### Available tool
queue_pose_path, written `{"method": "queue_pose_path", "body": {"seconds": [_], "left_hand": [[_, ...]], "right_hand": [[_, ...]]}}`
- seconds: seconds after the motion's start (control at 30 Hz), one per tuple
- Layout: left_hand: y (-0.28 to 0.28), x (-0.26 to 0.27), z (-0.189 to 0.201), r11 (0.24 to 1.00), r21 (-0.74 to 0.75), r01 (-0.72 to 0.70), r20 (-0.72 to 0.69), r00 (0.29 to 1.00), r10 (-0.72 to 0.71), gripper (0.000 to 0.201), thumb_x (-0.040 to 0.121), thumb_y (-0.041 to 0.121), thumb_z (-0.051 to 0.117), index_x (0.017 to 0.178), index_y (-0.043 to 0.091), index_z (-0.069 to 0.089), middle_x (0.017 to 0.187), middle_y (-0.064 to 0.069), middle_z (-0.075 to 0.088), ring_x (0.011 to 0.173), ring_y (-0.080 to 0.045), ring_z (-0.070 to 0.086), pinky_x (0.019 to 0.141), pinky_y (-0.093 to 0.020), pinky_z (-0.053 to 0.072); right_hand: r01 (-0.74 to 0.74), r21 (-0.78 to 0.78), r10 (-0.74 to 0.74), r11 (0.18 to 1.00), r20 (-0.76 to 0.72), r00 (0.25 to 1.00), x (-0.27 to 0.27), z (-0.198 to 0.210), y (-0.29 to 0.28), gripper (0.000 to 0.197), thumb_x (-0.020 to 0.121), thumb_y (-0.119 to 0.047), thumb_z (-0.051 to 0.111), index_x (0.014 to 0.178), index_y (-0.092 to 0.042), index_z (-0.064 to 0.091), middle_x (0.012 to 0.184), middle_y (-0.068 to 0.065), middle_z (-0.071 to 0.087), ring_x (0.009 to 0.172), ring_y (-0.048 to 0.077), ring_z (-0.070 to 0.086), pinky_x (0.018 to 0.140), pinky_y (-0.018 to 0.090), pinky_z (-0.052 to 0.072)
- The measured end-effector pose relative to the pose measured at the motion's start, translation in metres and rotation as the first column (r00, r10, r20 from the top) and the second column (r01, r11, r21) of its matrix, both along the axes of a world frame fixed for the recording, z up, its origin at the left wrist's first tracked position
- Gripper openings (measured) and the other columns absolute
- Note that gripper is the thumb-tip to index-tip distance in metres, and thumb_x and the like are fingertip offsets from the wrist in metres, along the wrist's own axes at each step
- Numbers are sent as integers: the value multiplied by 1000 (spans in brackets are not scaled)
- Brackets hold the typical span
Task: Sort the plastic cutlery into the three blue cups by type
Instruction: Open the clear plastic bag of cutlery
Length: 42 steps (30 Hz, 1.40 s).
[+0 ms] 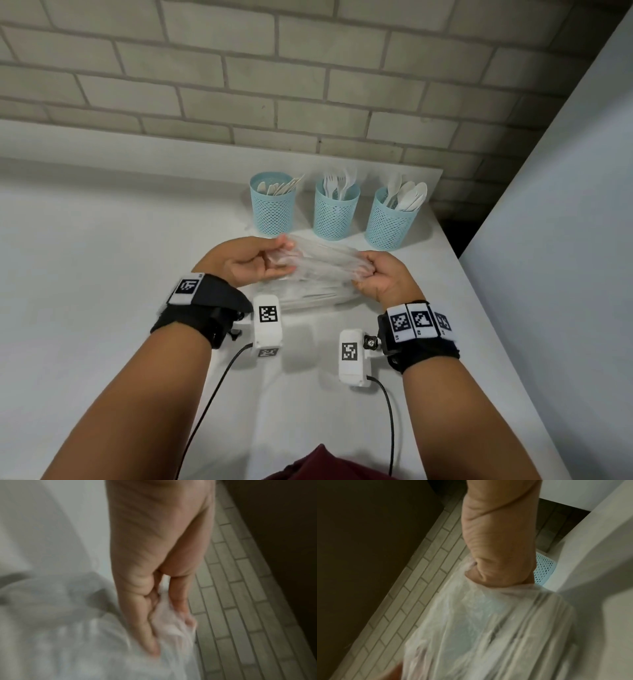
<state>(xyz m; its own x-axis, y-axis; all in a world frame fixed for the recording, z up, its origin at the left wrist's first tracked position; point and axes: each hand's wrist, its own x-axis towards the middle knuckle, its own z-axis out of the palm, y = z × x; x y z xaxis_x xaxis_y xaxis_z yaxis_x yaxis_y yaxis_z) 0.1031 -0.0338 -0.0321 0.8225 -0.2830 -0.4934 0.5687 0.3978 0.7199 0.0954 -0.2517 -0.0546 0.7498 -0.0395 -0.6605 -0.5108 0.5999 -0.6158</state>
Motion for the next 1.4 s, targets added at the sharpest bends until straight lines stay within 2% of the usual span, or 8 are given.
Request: {"method": "queue_pose_path", "body": {"seconds": [0.13,0.3,0.47,0.67,0.83,1.07,1.23,1.4], "left_hand": [[8,3,-18,930,-324,-174,-216,971,106,15,92,6,43,78,10,46,41,4,40,30,-7,41,44,-12,42],[9,7,-17,979,185,-86,-11,996,90,44,88,26,61,123,2,49,92,-9,55,63,-16,55,65,-30,53],[-5,-4,8,163,964,-209,244,941,-236,66,81,47,65,132,16,37,137,-14,32,125,-34,36,99,-40,36],[-25,-6,-4,107,988,-115,151,881,-449,63,78,42,70,124,5,50,123,-12,58,111,-29,55,86,-28,46],[-15,-8,-8,549,811,-202,355,916,-188,13,82,12,70,87,2,63,92,-13,63,76,-21,61,74,-29,54],[10,-1,-13,970,207,-126,78,991,112,10,93,11,54,86,5,59,61,0,72,73,-9,65,66,-21,56],[6,-5,-28,902,-281,-327,-208,938,276,13,97,-2,38,93,-3,50,86,-11,64,79,-21,66,52,-32,56],[-2,3,-40,883,-238,-404,-266,902,341,22,99,5,37,87,6,55,64,-5,67,53,-16,65,36,-29,52]], "right_hand": [[123,22,-124,992,15,992,0,-1,-16,28,94,5,36,73,2,56,49,12,59,44,25,60,69,29,53],[173,-365,-148,915,97,984,2,7,-16,18,95,-9,42,109,-6,53,98,11,54,79,22,55,64,32,54],[-111,-993,296,40,-94,951,-7,29,3,54,93,-53,41,131,-13,45,135,19,37,123,37,38,100,44,36],[-261,-945,576,-199,-328,749,-18,26,36,57,85,-43,64,119,2,53,120,15,60,110,30,57,82,30,43],[-188,-982,529,-18,-169,832,-10,17,21,13,84,-12,65,90,0,64,90,13,65,87,28,62,73,29,49],[-56,-365,140,929,208,968,-8,21,-18,12,88,12,49,92,5,58,93,16,64,64,17,67,63,24,58],[-109,5,108,994,119,987,-4,-8,-32,21,61,8,75,81,1,73,79,8,75,66,6,68,81,11,44],[197,265,-211,944,25,977,-7,-9,-30,22,94,6,39,81,16,54,56,28,63,36,21,61,37,18,48]]}}
